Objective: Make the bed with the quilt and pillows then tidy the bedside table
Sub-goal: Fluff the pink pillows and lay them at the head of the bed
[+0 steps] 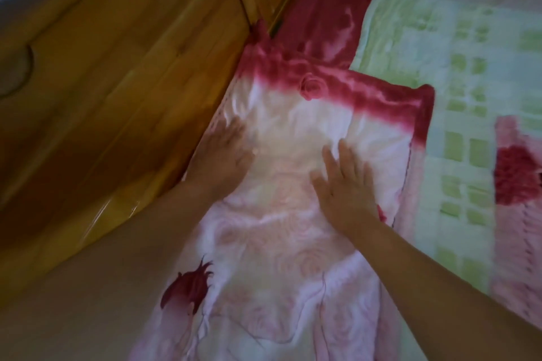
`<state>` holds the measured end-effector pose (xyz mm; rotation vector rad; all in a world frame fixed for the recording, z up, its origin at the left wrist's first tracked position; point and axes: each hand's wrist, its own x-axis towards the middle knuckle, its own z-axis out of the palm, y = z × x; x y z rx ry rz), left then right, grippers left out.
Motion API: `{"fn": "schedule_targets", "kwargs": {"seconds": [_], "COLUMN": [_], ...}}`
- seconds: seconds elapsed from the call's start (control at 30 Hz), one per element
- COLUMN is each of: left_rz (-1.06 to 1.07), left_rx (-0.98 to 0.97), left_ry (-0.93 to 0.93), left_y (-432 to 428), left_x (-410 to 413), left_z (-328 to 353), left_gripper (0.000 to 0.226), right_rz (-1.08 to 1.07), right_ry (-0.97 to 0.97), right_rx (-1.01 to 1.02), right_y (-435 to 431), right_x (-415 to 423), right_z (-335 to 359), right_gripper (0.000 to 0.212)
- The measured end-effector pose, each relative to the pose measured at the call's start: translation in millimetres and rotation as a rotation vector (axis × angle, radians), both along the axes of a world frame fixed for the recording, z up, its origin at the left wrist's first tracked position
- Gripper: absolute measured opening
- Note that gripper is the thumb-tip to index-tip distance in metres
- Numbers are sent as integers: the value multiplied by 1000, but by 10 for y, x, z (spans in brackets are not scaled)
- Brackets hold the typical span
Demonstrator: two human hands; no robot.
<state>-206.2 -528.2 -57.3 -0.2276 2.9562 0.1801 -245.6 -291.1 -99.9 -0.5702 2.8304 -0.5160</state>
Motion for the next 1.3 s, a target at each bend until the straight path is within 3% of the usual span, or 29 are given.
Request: {"fn": "schedule_targets", "kwargs": {"seconds": [0.07, 0.1, 0.17, 0.2, 0.27, 0.33, 0.4, 0.47, 0.5, 0.6, 0.67, 0.73, 0.8, 0.87, 1.0, 1.07, 1.17, 1.2, 1.23, 1.3], "left_rz": [83, 33, -79, -56, 74, 124, 39, 113, 191, 273, 133, -16, -1, 111, 41, 76, 317, 387, 403, 283], "left_rx": [-100, -132, -60, -35, -74, -154, -100, 121, 199, -7, -20, -33, -133, -164, -20, -81, -104, -102, -113, -58], "left_ry": [192, 143, -131, -183, 3, 153, 20, -166, -80, 206, 5, -250, -193, -101, -393, -278, 258, 362, 344, 12], "left_y": [20, 68, 109, 110, 96, 188, 224, 161, 93, 84, 166, 161, 98, 134, 123, 99, 245, 299, 355, 373], "left_x": [152, 257, 539, 614, 673, 818, 1094, 1291, 1328, 1621, 1936, 2167, 2127, 2106, 2262, 2211, 2406, 2573, 2756, 3027], "left_z": [101, 88, -107, -142, -75, 58, -93, -137, -82, 143, 111, 5, 48, 89, -13, 186, 462, 444, 387, 158], "left_gripper": [78, 80, 94, 94, 81, 71, 77, 75, 69, 65, 80, 90, 85, 80, 100, 83, 69, 70, 71, 87], "right_rz": [-56, 20, 190, 182, 36, 46, 210, 202, 134, 204, 404, 387, 294, 337, 488, 428, 292, 250, 258, 427], "right_ry": [111, 87, -37, -78, 16, 57, -53, -149, -110, 43, 7, -78, -62, -16, -225, -223, -13, 41, 67, 55], "right_rx": [-87, -66, 36, 64, -17, -64, -6, 5, -50, -144, -63, -1, -40, -30, 197, 147, -92, -194, -240, -142], "right_y": [22, 43, 125, 123, 40, -18, 17, 44, 22, 65, 145, 122, -29, -129, -156, -231, -241, -200, -126, 30], "right_x": [126, 244, 462, 519, 563, 746, 997, 1164, 1198, 1554, 1842, 1935, 1887, 1923, 1962, 1900, 2086, 2221, 2383, 2658], "right_z": [138, 120, -48, -82, 26, 167, 50, 44, 134, 285, 52, -61, 62, 181, 112, 249, 565, 606, 572, 361], "right_gripper": [65, 66, 79, 81, 72, 67, 81, 81, 73, 60, 60, 65, 64, 63, 78, 85, 70, 63, 59, 60]}}
